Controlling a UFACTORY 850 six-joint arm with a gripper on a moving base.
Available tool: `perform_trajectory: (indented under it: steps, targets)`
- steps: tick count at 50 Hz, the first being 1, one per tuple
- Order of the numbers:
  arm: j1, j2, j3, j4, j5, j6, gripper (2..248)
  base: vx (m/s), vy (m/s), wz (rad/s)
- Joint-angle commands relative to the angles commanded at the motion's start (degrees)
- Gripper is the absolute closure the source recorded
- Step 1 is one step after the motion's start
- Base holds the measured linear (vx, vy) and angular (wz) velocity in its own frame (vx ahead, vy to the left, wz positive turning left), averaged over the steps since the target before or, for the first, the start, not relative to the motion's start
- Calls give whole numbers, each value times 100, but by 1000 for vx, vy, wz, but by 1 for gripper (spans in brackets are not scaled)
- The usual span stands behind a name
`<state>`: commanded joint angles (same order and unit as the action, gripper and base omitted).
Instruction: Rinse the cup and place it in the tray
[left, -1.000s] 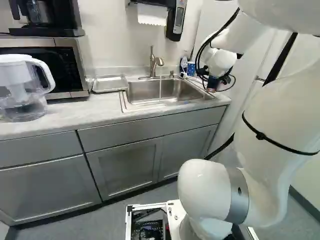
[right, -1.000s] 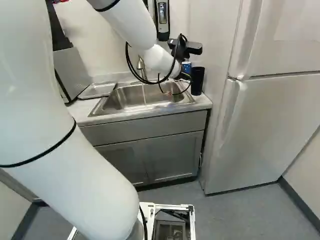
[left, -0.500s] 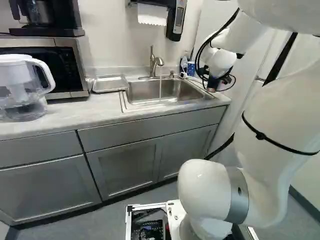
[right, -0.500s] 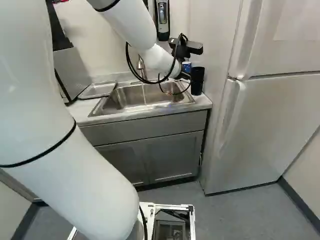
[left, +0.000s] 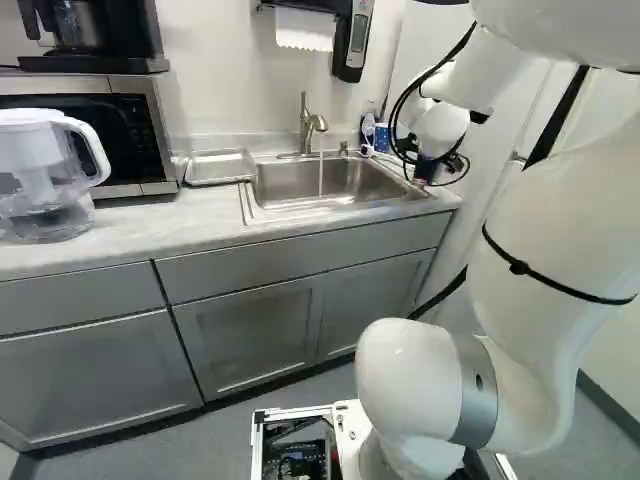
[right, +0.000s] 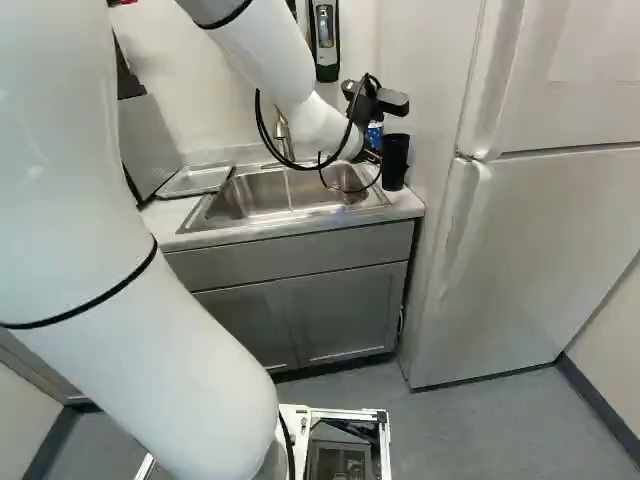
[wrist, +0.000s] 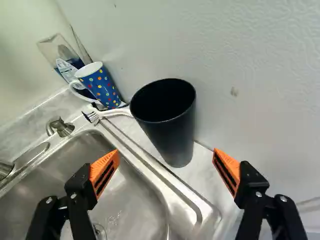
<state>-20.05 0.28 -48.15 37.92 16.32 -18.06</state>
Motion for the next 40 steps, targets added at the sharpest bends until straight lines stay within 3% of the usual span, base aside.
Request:
perform_trajectory:
  steps: [40]
  targets:
    - [1,-60,5,1081,214,0,3,0,0,0]
